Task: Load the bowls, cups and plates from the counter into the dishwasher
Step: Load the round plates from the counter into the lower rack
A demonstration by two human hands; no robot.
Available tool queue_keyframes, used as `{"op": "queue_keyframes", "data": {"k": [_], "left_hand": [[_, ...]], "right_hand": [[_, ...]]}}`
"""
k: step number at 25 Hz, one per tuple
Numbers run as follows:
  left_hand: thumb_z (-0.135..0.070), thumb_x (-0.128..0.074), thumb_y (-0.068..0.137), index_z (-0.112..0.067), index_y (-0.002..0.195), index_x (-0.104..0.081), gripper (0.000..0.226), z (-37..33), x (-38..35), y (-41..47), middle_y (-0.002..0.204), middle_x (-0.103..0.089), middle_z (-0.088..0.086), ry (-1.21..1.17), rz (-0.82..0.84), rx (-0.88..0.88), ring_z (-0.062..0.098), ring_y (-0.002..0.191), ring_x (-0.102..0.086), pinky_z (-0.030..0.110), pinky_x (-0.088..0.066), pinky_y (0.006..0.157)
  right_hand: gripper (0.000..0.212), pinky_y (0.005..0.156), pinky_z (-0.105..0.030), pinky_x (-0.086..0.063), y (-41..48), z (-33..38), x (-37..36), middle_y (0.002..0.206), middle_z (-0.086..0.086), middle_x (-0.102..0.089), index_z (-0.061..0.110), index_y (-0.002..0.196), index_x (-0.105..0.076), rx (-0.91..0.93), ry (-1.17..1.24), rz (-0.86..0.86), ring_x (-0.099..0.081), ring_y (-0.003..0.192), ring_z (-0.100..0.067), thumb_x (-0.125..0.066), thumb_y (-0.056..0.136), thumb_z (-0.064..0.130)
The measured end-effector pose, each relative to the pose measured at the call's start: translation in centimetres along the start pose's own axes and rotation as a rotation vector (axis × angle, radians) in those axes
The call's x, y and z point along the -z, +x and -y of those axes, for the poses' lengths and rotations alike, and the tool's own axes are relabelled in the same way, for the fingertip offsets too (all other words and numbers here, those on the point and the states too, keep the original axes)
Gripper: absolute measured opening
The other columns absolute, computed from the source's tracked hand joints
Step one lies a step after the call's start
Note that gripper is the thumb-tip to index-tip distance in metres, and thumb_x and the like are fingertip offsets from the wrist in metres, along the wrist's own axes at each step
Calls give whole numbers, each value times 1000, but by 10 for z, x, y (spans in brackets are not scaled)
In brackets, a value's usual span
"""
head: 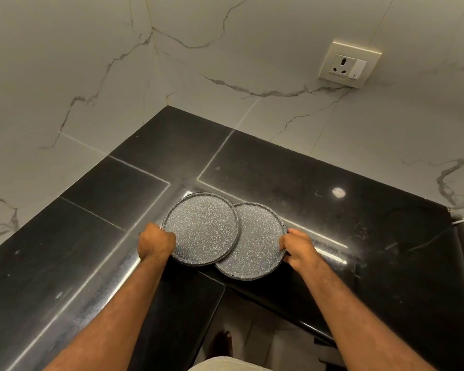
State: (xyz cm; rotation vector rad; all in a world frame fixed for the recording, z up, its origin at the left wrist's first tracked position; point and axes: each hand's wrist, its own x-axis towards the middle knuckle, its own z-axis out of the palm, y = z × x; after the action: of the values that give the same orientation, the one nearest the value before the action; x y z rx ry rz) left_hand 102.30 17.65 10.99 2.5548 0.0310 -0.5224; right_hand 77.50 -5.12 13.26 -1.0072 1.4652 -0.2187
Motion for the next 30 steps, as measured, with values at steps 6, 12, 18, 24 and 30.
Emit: {"op": "queue_keyframes", "data": {"k": [6,12,18,24,30], "left_hand": [[-48,-71,78,-8,97,-62,45,13,-15,4,98,-70,12,-114,-18,81,24,72,-67,42,-62,61],[-56,-82,77,-8,146,-35,97,9,-8,-28,139,-51,19,-202,-23,191,40,97,-68,44,-62,55],[6,-84,74,-12,140,-42,80,4,-9,-43,119,-60,13,-610,77,319,22,81,-64,37,-59,57],[10,-70,82,-8,98,-62,26,5,7,-62,88,-67,7,-961,323,438,16,73,-60,31,-46,54],[8,-65,84,-9,91,-61,19,11,21,-142,81,-65,6,-1117,385,342,19,71,-62,33,-52,51]], "right_hand": [[61,80,-43,-57,-19,2,0,119,-14,-65,8,130,-58,-43,134,78,-63,107,-29,-53,76,-20],[41,71,-40,-54,-30,-2,3,104,-14,-64,1,106,-64,-83,143,112,-60,89,-26,-49,76,-23],[29,66,-39,-49,-32,3,0,91,-14,-57,3,85,-61,-82,117,107,-55,81,-25,-51,72,-21],[26,63,-38,-54,-46,3,4,94,-14,-62,4,91,-61,-72,210,141,-60,86,-25,-54,79,-19],[28,58,-30,-56,-94,-14,46,99,-11,-73,4,106,-68,7,275,166,-69,88,-21,-72,81,-9]]}}
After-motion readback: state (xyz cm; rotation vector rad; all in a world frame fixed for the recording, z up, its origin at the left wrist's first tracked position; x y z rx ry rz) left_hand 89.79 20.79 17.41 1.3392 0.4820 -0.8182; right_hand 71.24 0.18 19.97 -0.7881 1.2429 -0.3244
